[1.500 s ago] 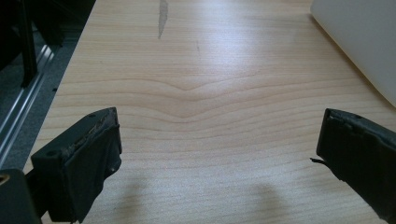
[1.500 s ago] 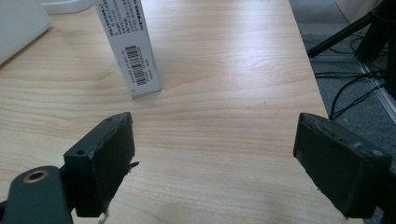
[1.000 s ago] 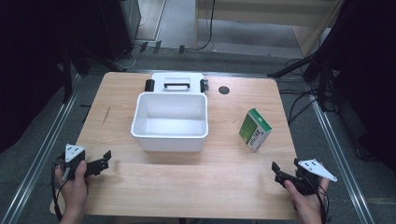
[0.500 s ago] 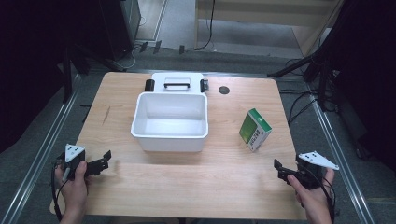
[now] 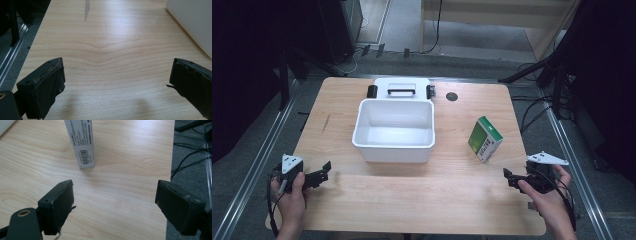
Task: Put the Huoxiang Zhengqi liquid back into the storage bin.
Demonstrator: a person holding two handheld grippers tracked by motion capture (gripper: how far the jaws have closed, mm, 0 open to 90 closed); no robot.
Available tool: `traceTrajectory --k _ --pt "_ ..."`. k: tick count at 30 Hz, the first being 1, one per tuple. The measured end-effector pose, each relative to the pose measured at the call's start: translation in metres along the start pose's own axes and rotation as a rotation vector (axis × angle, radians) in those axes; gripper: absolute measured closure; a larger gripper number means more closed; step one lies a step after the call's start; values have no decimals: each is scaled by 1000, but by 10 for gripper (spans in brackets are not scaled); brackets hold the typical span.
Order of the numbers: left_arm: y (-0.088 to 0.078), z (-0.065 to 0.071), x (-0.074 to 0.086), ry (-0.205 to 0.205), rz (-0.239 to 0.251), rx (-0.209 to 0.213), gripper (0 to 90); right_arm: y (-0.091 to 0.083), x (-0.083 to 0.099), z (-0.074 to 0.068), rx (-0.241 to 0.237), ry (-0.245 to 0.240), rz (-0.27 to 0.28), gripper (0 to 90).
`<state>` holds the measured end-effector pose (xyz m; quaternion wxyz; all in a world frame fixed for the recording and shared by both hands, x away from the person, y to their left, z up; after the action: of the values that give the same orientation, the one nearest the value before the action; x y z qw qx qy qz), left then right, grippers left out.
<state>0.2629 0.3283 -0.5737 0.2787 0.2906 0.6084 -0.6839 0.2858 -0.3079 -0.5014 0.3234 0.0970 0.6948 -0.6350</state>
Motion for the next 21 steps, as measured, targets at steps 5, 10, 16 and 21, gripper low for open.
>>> traceTrajectory --k 5,10,16,21 --pt "0 0 0 0 0 0 8 1 -5 2 13 -22 -86 157" --pt "0 0 0 6 -2 -2 9 0 -12 3 -19 -38 -164 171" --pt "0 0 0 5 -2 -3 9 -4 -22 -1 -38 -93 -275 172" --pt "0 0 0 5 -2 -3 9 -6 -33 -1 -33 -102 -342 214"
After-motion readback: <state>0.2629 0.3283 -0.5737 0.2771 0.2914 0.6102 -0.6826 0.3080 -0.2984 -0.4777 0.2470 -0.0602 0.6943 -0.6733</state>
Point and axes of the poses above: each handheld gripper's, and its own axes: y roughly forward along the jaws, x roughly out of its underside, z roughly to its right, the point moved 4 cm from there along y, roughly forward along the jaws, and after that the axes turned 9 degrees about -z, right-handed, at the moved point
